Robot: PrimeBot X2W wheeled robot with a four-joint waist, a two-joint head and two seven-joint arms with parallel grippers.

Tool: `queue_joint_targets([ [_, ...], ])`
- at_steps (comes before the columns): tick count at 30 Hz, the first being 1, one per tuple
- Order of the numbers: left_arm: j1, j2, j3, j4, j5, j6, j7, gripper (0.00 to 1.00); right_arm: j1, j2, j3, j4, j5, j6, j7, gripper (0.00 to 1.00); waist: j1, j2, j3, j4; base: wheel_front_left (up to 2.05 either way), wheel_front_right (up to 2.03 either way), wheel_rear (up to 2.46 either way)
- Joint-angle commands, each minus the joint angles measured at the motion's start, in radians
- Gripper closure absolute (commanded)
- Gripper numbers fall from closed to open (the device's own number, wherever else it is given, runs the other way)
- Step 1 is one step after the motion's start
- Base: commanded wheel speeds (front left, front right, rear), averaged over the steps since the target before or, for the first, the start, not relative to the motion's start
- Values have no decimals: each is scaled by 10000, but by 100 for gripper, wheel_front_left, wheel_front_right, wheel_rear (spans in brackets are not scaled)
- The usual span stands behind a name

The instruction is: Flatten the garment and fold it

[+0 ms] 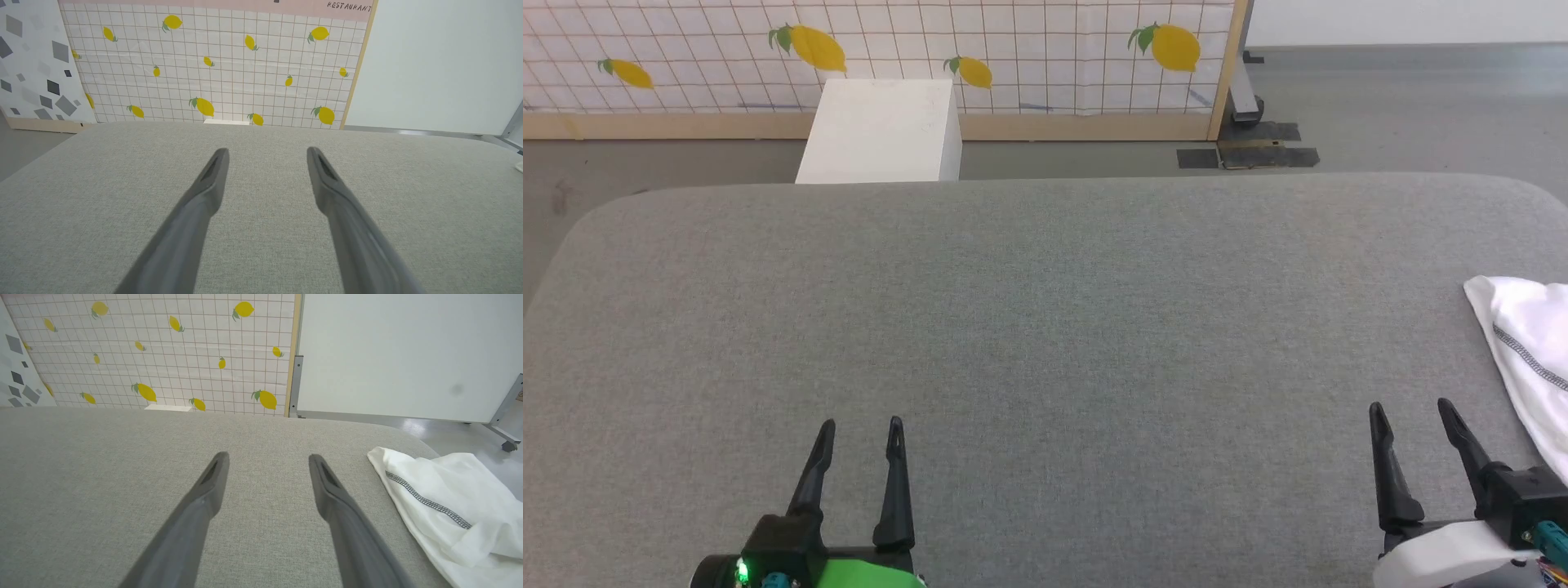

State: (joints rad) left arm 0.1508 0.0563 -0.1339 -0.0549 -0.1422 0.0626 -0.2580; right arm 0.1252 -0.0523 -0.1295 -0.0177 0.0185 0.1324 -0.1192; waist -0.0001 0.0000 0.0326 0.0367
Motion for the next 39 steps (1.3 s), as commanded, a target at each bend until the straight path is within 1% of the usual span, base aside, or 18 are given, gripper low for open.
queue_joint_targets([
  [1,143,-52,43,11,23,8,-38,0,34,18,16,80,119,-17,-121,0,1,0,-32,-23,0,0,0],
  [4,166,-55,112,3,-107,50,-38,0,41,18,-5,194,205,-17,-194,0,1,0,-43,-45,0,0,0],
  [6,173,-57,161,1,-150,168,-38,0,45,19,-47,256,249,-17,-243,0,1,0,-37,-73,0,0,0],
  [7,25,-2,154,-2,-144,165,0,100,0,-2,-44,242,186,2,-165,100,1,0,-39,-71,0,0,0],
  [39,-331,-11,431,127,216,-13,605,100,-290,2,265,225,98,-2,152,100,1,0,-106,-140,0,0,0],
])
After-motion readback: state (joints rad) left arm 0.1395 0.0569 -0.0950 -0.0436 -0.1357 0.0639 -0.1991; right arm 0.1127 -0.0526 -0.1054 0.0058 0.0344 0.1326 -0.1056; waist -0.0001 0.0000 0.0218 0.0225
